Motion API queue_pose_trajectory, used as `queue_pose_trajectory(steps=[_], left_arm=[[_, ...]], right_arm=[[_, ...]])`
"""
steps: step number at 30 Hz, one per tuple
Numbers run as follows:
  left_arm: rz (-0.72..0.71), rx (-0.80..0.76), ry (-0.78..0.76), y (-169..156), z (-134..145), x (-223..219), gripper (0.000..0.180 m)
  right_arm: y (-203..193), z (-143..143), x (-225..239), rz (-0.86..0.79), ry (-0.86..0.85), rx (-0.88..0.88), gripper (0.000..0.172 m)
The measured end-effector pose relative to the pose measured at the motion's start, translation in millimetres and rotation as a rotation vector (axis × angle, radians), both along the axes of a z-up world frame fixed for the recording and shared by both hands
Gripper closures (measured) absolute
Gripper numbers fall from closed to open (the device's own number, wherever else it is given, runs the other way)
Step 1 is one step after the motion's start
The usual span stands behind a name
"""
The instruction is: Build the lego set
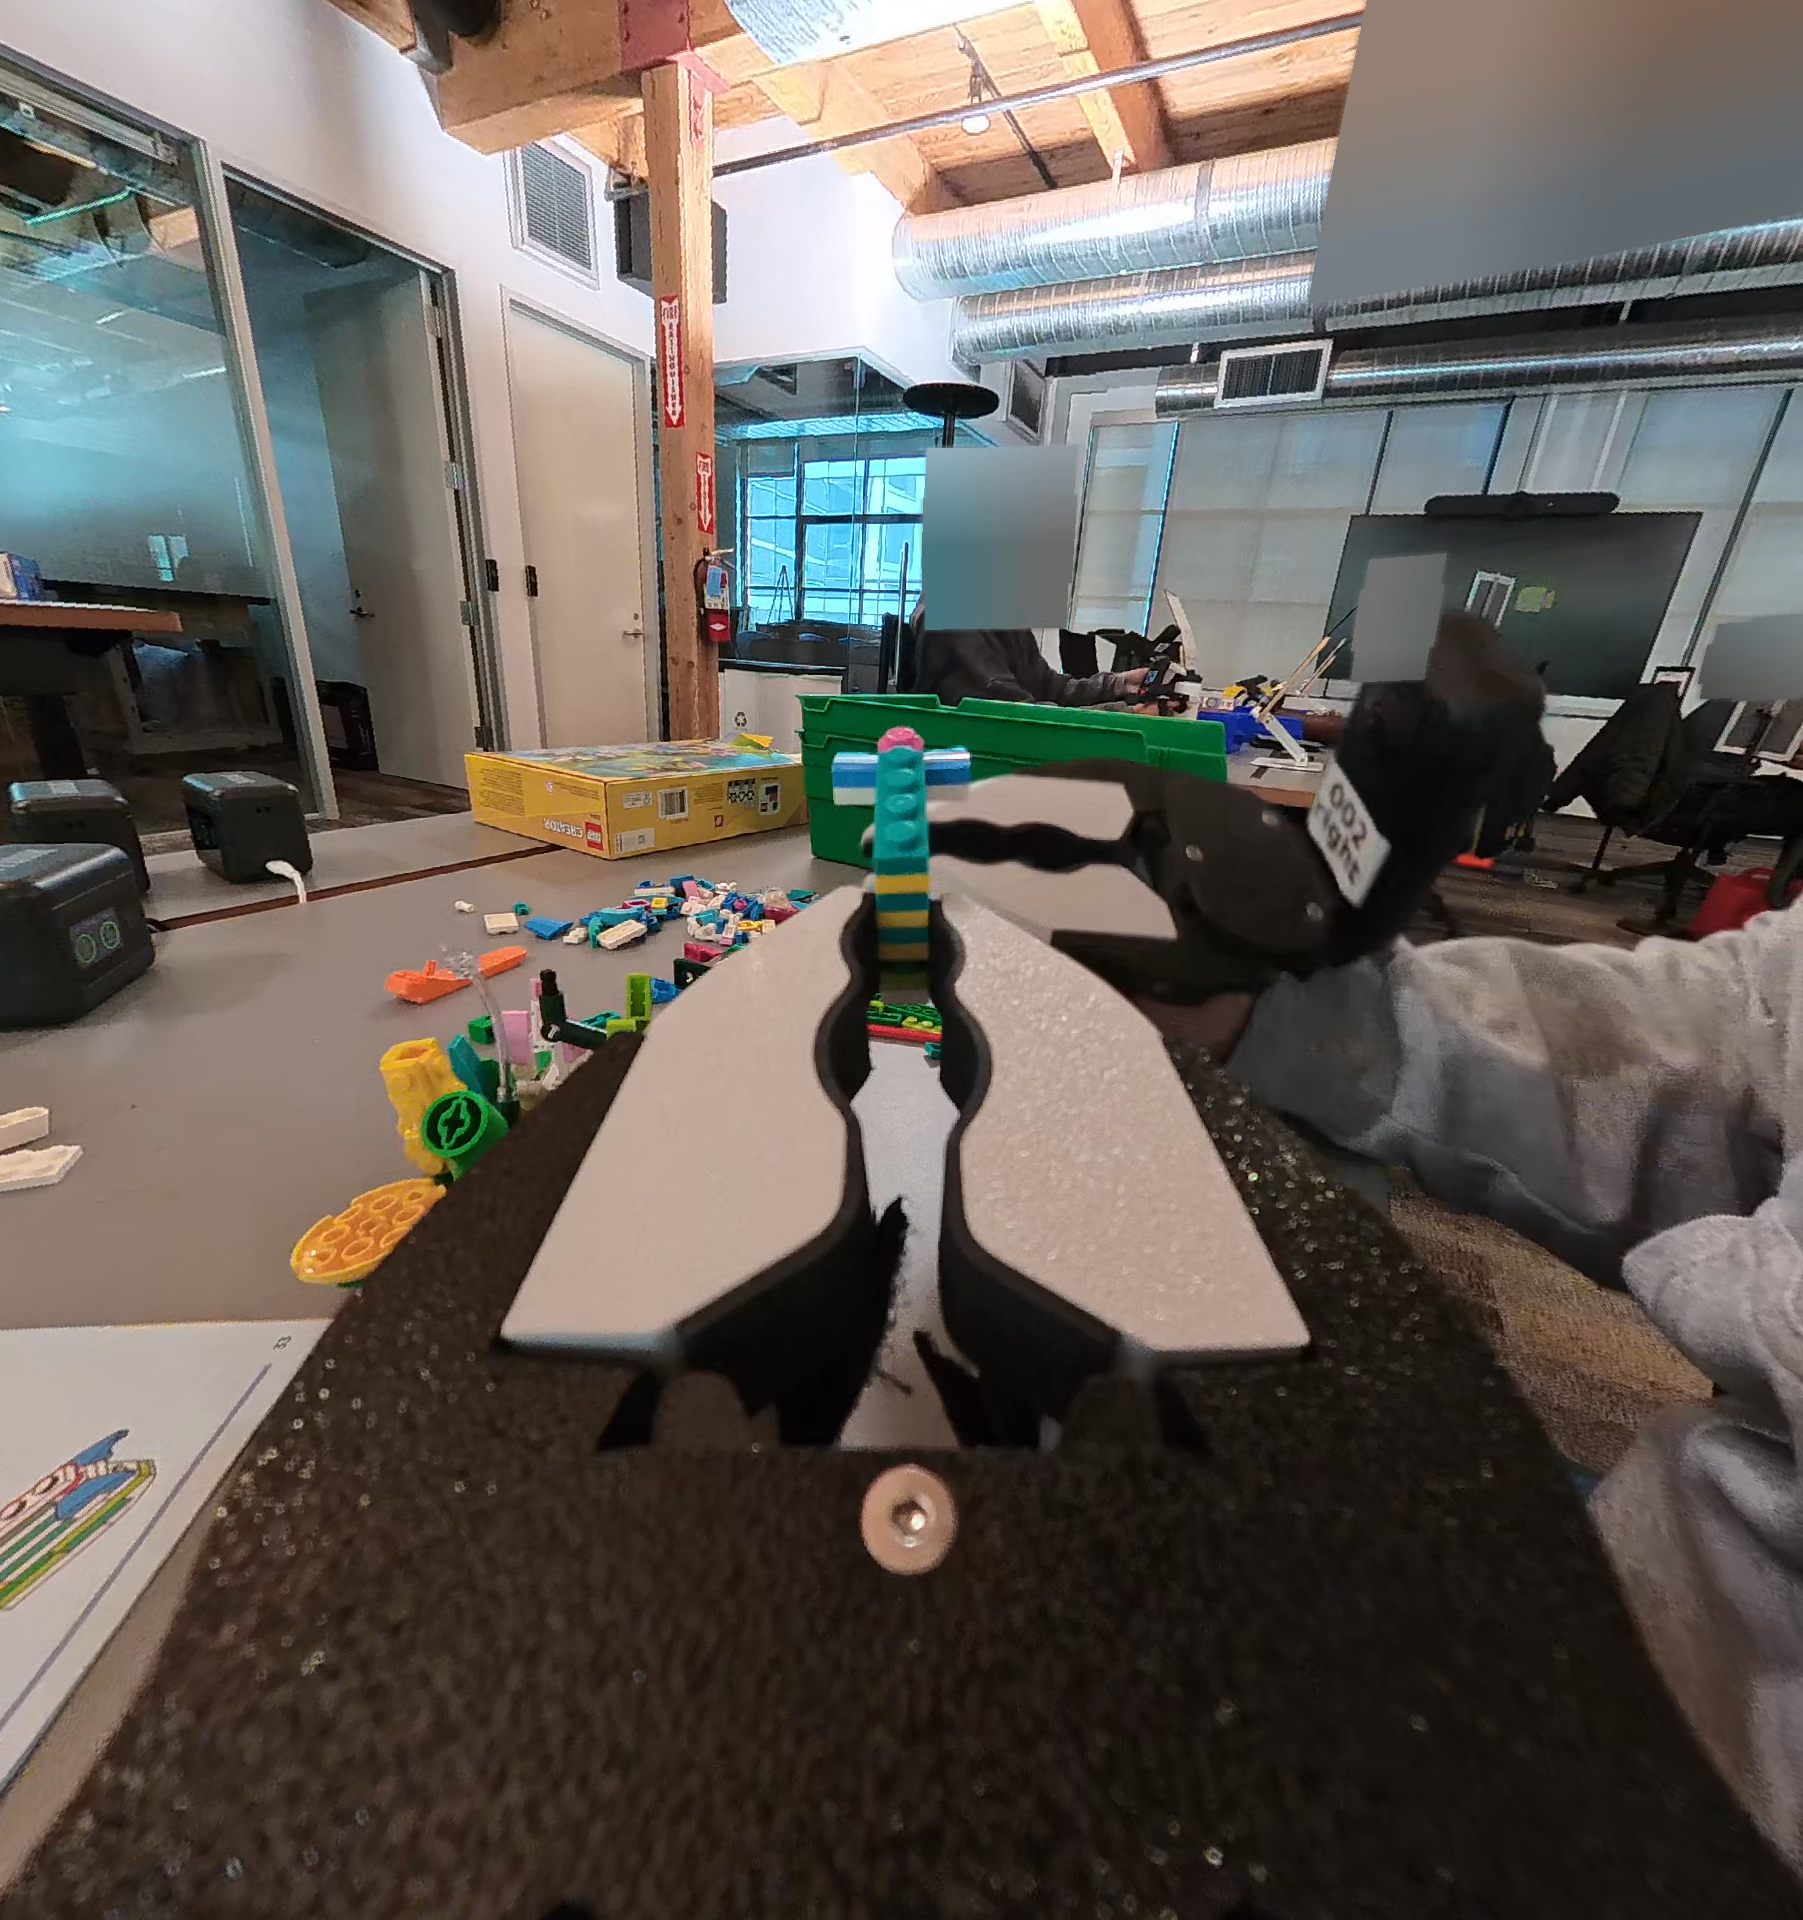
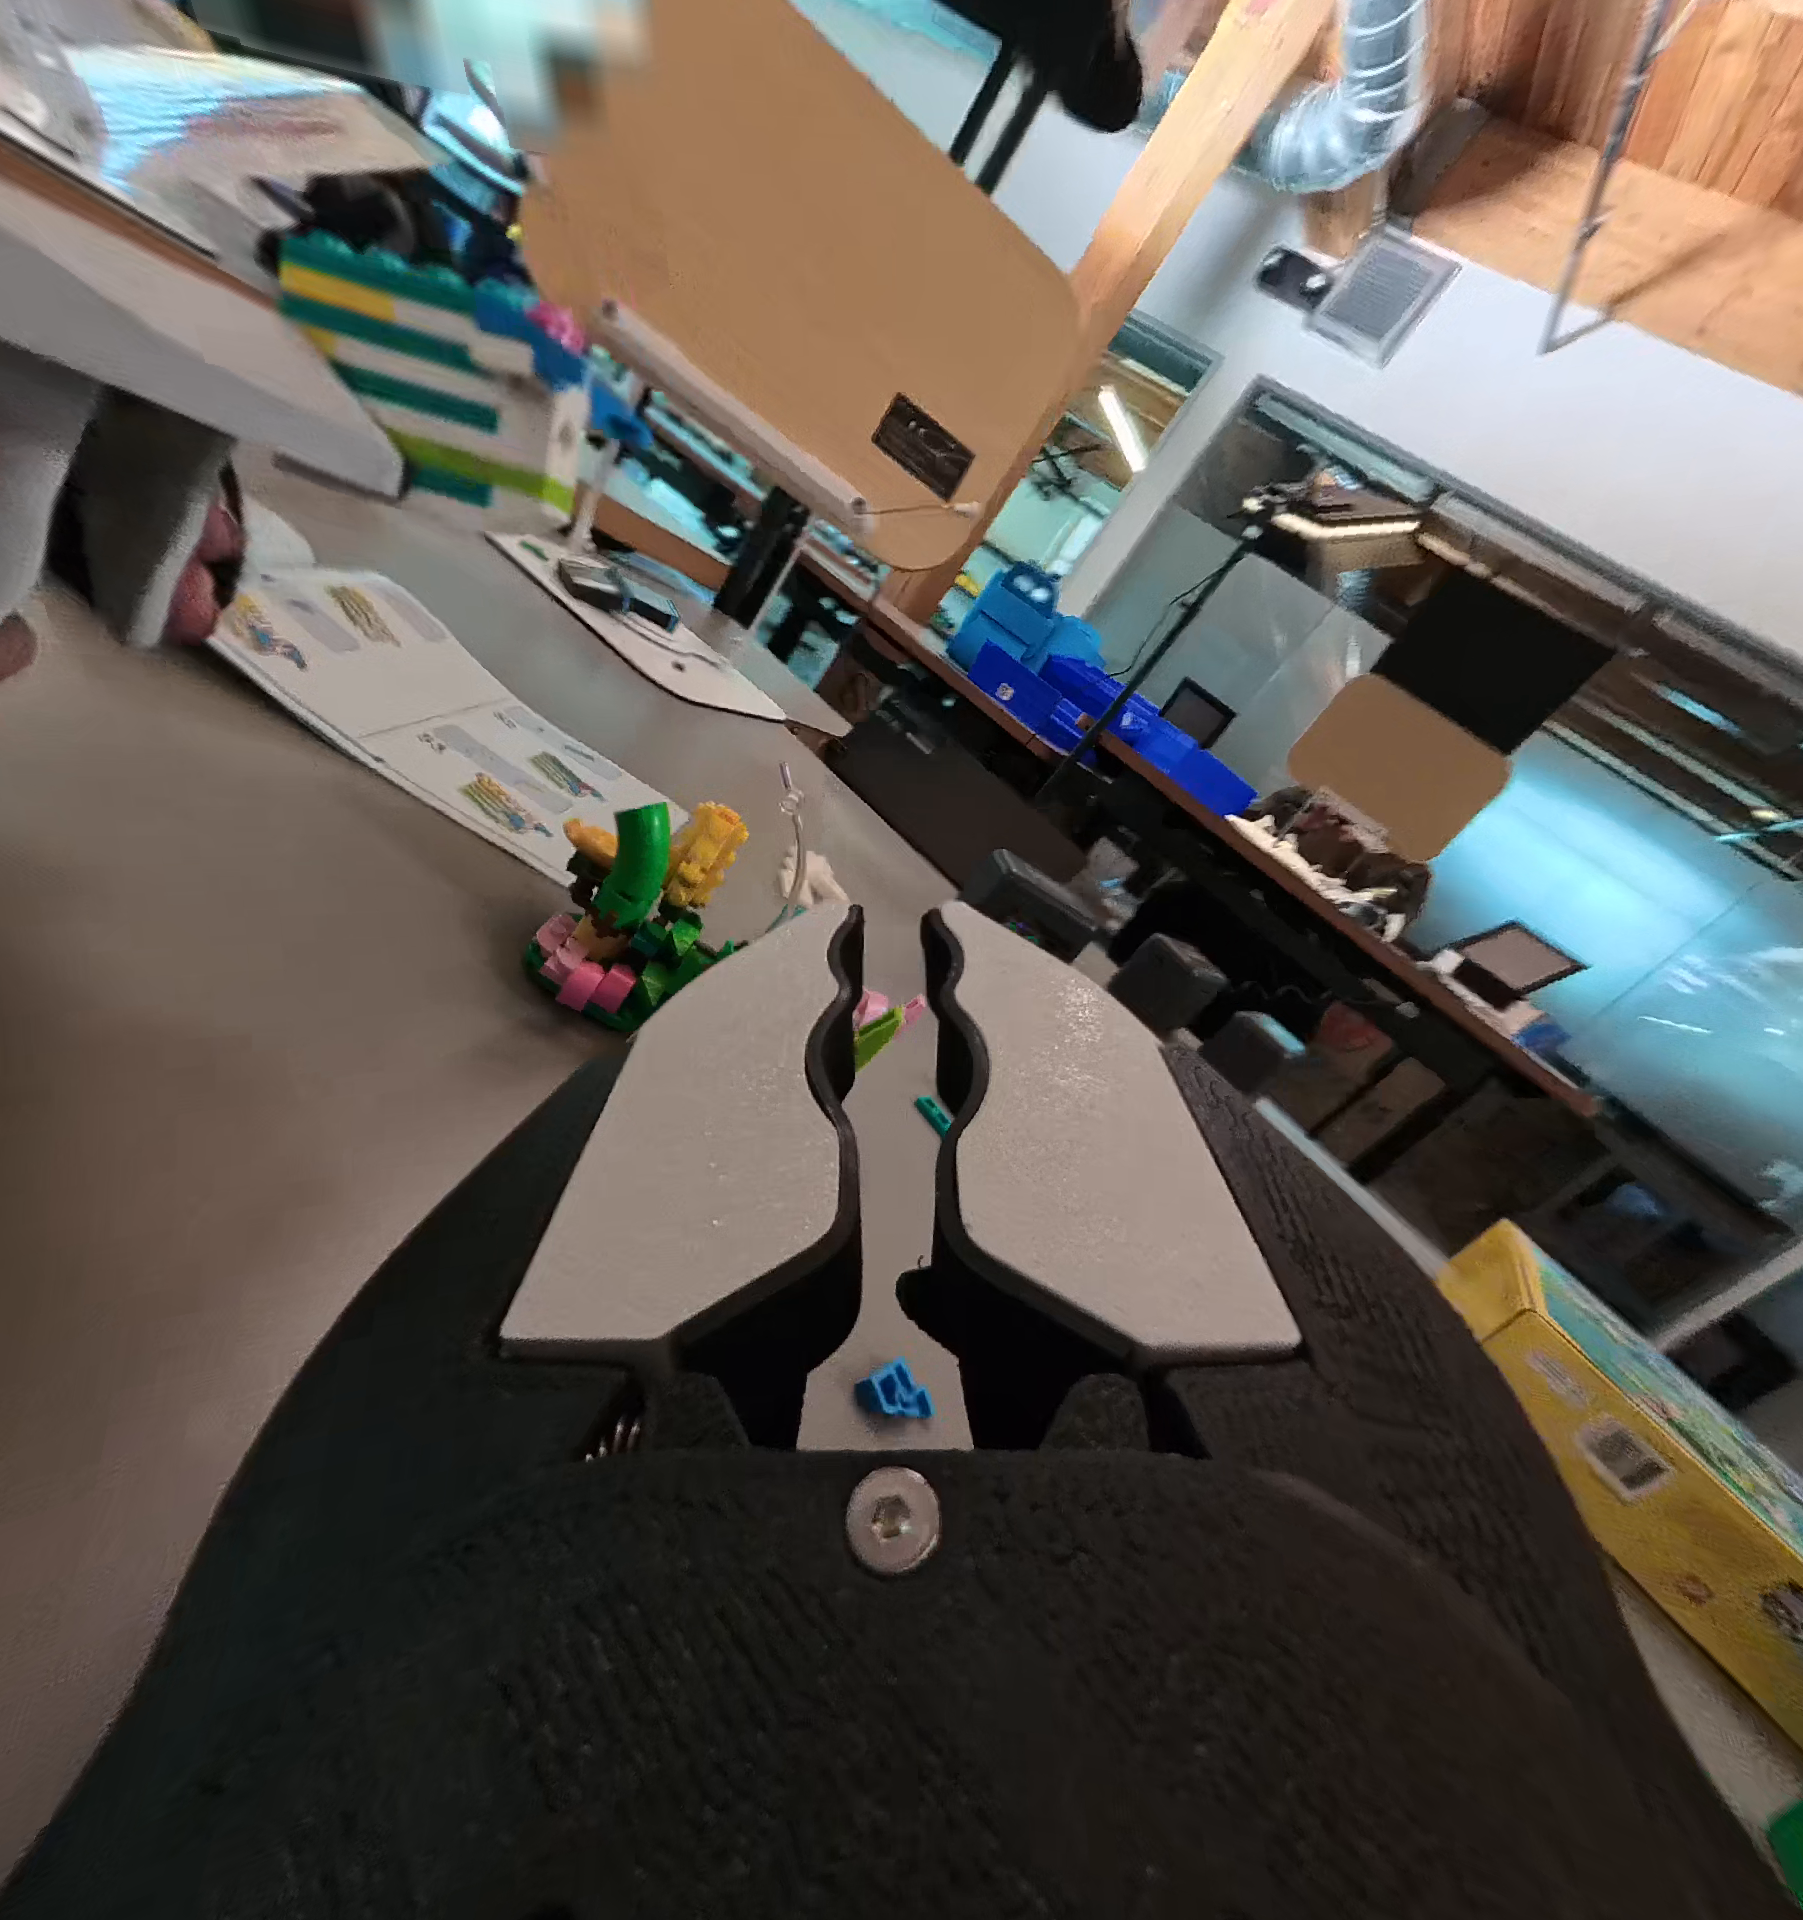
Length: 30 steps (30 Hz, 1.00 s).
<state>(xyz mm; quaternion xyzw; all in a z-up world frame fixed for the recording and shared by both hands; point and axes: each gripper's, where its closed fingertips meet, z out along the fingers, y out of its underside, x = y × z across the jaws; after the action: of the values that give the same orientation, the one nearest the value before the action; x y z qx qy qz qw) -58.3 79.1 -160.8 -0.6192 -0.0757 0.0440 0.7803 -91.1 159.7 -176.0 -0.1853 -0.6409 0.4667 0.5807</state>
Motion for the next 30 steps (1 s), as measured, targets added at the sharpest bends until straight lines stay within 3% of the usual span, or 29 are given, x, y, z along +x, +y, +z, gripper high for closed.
queue_pose_trajectory(steps=[5,10,15,20,30], left_arm=[[-0.001,-0.001,0.004,0,0,1,0.172],[-0.003,-0.007,0.001,1,-1,0,0.172],[-0.005,-0.008,-0.001,1,-1,0,0.173],[-0.008,0.004,-0.013,0,0,-1,0.172],[-0.022,0.039,-0.051,-4,3,-5,0.172]], right_arm=[[61,1,-22,0.034,-0.209,0.3,0.172],[148,-37,-60,0.069,-0.581,0.791,0.17],[206,-71,-80,0.136,-0.913,1.035,0.164],[219,-91,-84,0.219,-1.123,1.097,0.163],[207,-106,-93,0.355,-1.178,1.242,0.167]])
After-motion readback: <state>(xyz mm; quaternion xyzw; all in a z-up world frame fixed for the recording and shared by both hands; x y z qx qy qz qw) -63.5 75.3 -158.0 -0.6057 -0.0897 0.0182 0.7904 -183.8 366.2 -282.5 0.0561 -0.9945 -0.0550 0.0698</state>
